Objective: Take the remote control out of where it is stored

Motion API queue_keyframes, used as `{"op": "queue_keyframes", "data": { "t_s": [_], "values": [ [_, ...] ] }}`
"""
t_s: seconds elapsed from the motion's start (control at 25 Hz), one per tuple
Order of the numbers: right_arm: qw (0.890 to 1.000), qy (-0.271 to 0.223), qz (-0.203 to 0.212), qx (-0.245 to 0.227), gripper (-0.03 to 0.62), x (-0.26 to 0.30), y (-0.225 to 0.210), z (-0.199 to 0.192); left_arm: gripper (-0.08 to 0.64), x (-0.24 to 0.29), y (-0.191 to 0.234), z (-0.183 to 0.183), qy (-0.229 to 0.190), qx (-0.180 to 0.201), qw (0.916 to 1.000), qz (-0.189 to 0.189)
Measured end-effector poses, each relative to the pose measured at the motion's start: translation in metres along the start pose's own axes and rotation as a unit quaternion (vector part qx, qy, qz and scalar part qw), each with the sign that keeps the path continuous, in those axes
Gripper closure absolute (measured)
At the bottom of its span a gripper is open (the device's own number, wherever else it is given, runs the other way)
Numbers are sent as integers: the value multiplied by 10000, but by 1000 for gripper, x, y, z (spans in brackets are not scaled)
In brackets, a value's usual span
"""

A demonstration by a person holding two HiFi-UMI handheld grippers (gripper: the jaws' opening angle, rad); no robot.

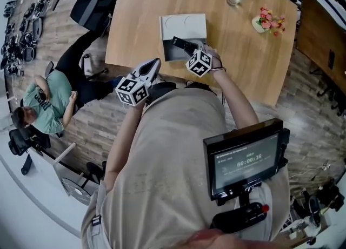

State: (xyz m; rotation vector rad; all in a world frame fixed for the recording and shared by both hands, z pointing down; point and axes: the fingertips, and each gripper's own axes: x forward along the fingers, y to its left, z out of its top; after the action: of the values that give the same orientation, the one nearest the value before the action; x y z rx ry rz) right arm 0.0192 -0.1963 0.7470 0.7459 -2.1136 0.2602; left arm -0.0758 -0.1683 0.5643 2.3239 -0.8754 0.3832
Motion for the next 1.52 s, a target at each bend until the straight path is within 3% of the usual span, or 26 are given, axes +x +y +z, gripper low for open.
{"op": "queue_keyframes", "data": {
  "t_s": [0.24,0.8,1.0,1.24,1.52],
  "values": [
    [9922,-729,-194,995,403,-46,-25,41,555,17,3,15,10,97,9997,-240],
    [9608,-1610,-1253,1877,403,-150,-51,98,555,7,-10,67,-134,277,9928,-1157],
    [9426,-1815,-1713,2218,403,-173,-47,124,554,-10,-8,88,-95,392,9850,-1675],
    [9120,-2189,-2244,2644,403,-209,-56,138,554,-11,-9,106,-57,474,9757,-2136],
    [8799,-2192,-2783,3168,403,-247,-40,140,555,-27,-5,122,-197,427,9636,-2631]
  ]
}}
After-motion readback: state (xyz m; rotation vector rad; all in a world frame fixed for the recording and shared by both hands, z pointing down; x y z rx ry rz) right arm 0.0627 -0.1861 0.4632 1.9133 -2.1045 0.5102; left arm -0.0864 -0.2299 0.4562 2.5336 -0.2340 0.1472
